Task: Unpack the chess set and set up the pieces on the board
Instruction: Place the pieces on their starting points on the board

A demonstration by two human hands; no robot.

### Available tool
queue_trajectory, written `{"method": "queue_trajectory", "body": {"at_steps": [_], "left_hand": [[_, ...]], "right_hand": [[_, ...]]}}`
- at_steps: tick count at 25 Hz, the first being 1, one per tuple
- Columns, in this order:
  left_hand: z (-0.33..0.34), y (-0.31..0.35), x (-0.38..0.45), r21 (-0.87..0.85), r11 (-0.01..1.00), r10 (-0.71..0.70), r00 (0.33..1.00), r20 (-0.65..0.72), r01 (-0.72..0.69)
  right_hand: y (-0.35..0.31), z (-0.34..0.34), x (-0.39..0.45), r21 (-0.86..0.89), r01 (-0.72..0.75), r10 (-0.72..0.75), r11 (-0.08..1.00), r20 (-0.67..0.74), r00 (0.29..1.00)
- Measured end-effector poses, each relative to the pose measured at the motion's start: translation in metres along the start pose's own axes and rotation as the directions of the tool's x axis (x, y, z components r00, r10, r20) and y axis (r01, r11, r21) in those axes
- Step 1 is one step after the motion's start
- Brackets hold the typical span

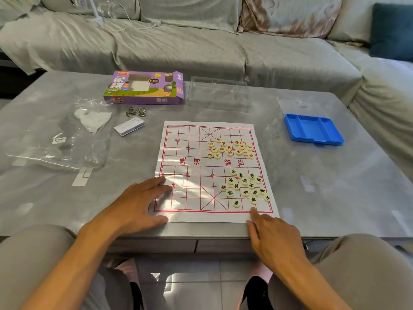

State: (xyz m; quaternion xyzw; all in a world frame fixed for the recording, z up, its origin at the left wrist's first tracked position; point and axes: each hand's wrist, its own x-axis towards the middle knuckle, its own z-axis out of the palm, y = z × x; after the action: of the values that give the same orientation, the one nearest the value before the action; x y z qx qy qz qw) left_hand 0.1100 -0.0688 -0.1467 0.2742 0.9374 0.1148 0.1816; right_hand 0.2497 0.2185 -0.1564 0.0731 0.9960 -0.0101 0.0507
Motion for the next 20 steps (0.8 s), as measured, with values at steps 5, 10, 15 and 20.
{"method": "queue_trajectory", "body": {"at_steps": [5,10,15,20], "left_hand": [[0.004,-0.007,-0.008,-0.052,0.999,-0.008,1.0,-0.022,0.006],[0.004,-0.012,-0.015,-0.038,0.998,-0.042,0.999,-0.031,0.04],[0.009,-0.012,-0.022,-0.061,0.998,-0.036,0.995,-0.094,0.031],[0.011,-0.017,-0.023,-0.063,0.998,-0.038,0.992,-0.121,0.031]], "right_hand": [[0.002,0.002,0.0,-0.002,-0.027,0.027,1.0,-0.012,1.0],[-0.008,-0.007,0.015,0.271,-0.072,0.116,0.96,-0.149,0.982],[-0.027,0.003,0.034,0.322,-0.106,0.142,0.941,-0.092,0.986],[-0.021,0.01,0.031,0.392,-0.089,0.136,0.916,-0.093,0.986]]}}
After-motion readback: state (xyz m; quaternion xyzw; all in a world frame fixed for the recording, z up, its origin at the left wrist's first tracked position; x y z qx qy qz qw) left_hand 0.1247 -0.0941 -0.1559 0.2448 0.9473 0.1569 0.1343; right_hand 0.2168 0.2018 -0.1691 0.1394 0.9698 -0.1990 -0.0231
